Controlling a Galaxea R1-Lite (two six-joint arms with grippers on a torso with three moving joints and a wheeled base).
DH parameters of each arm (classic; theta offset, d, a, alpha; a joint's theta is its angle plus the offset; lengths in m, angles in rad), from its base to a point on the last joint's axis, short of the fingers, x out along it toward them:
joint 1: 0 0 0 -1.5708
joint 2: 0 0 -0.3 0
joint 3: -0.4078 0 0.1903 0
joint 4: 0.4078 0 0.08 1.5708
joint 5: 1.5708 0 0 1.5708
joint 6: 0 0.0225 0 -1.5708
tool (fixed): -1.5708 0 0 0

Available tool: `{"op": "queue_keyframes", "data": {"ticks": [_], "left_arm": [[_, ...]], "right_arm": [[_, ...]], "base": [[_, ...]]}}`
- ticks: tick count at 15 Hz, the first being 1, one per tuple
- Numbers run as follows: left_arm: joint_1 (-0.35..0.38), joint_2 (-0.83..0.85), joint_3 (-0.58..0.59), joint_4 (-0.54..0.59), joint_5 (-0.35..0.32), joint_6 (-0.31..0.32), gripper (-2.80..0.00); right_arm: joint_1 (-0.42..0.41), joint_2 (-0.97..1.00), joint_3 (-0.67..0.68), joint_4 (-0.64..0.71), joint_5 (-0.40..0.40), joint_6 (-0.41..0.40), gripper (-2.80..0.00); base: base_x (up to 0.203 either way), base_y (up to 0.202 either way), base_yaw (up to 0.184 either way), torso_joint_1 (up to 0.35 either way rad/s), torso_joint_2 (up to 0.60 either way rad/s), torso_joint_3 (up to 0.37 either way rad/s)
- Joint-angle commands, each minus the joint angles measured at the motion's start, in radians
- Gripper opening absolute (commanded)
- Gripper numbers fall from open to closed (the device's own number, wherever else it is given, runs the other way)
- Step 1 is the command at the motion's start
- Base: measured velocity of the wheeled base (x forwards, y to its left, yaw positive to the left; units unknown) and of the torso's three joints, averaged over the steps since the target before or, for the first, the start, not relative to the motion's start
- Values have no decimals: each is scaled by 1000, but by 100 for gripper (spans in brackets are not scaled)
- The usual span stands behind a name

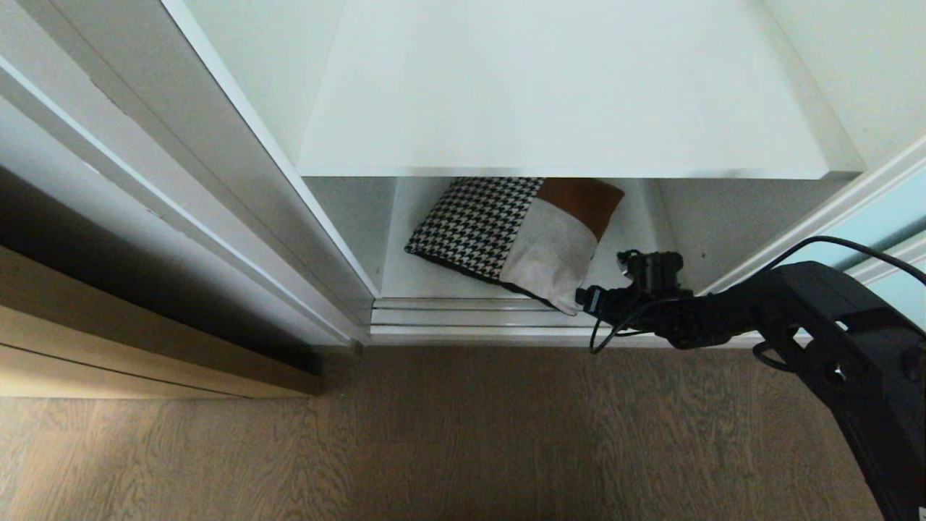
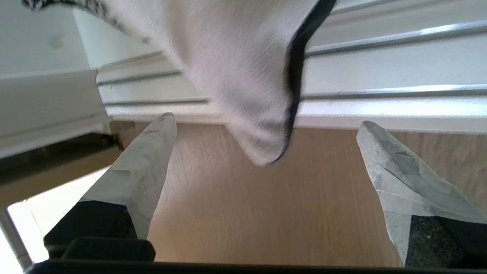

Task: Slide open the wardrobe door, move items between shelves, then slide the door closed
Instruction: Place the pillow on the higher shelf

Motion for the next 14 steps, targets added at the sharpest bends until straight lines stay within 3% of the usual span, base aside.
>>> {"op": "queue_keyframes", "data": {"ticks": [1,4,14], "left_arm": [[0,1,2,0,0,1,-280],[0,1,2,0,0,1,-280],[0,1,2,0,0,1,-280]], "right_arm": [[-4,43,-70,1,2,5,0],[-13,93,-200,39,2,8,0],[-28,119,-207,-36,11,1,0]], "base": [[0,0,0,0,0,0],[0,0,0,0,0,0],[0,0,0,0,0,0]]}}
